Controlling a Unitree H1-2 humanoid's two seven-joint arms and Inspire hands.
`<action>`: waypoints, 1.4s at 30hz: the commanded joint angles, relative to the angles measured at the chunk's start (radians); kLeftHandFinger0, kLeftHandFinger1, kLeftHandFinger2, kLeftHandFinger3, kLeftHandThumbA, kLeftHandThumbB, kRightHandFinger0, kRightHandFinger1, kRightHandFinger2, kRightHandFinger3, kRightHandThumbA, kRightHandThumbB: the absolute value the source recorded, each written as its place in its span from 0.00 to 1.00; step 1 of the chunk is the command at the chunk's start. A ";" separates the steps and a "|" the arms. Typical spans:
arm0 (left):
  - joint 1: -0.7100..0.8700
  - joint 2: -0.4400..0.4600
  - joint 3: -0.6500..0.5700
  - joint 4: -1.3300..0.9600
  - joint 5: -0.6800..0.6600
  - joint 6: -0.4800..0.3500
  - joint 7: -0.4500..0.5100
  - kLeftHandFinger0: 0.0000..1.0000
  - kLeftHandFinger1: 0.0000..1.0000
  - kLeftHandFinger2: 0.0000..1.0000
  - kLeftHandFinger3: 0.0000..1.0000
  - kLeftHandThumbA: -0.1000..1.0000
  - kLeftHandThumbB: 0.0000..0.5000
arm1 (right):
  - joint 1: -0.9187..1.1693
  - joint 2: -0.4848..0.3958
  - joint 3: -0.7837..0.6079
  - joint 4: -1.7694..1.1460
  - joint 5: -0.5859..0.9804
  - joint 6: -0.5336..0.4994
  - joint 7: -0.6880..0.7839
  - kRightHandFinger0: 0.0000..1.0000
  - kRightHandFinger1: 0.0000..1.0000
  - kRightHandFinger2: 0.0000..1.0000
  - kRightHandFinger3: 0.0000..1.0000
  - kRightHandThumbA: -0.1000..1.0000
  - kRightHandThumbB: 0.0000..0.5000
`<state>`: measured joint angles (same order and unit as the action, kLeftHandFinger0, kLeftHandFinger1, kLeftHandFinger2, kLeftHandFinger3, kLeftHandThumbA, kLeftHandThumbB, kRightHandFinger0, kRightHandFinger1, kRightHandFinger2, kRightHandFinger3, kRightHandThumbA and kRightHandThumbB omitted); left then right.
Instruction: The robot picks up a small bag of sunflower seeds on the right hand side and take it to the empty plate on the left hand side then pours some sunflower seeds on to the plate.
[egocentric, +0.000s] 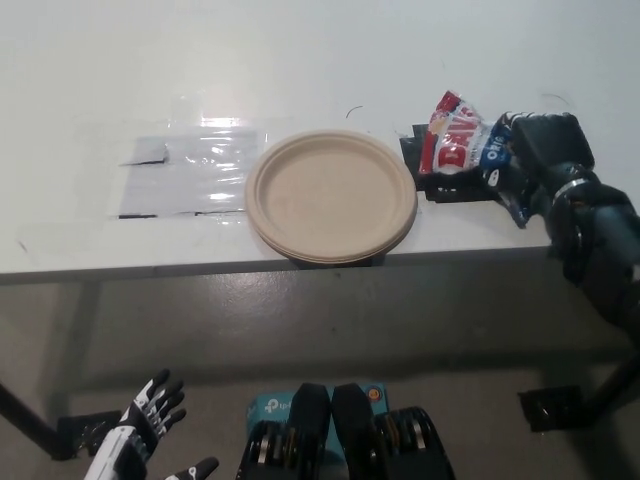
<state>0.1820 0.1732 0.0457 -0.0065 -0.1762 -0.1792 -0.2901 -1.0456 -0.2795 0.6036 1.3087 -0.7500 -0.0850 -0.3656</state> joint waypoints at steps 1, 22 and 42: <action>0.006 0.006 0.011 -0.037 -0.023 -0.017 0.008 1.00 1.00 1.00 1.00 1.00 0.60 | -0.013 0.043 0.016 0.061 -0.012 -0.132 -0.218 0.00 0.20 0.75 0.81 0.00 0.37; 0.020 0.003 0.011 -0.035 -0.034 -0.004 0.006 1.00 1.00 1.00 1.00 1.00 0.59 | 0.039 0.092 -0.118 0.039 0.098 -0.304 -0.413 0.00 0.14 0.61 0.52 0.00 0.11; 0.038 -0.004 0.013 -0.034 -0.028 -0.018 0.013 1.00 1.00 1.00 1.00 1.00 0.58 | 0.024 0.095 -0.106 -0.023 0.057 -0.384 -0.495 0.00 0.04 0.53 0.40 0.00 0.30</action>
<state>0.2077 0.1730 0.0543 -0.0122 -0.1920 -0.1771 -0.2897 -0.9719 -0.1805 0.4716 1.3278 -0.6605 -0.4065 -0.7862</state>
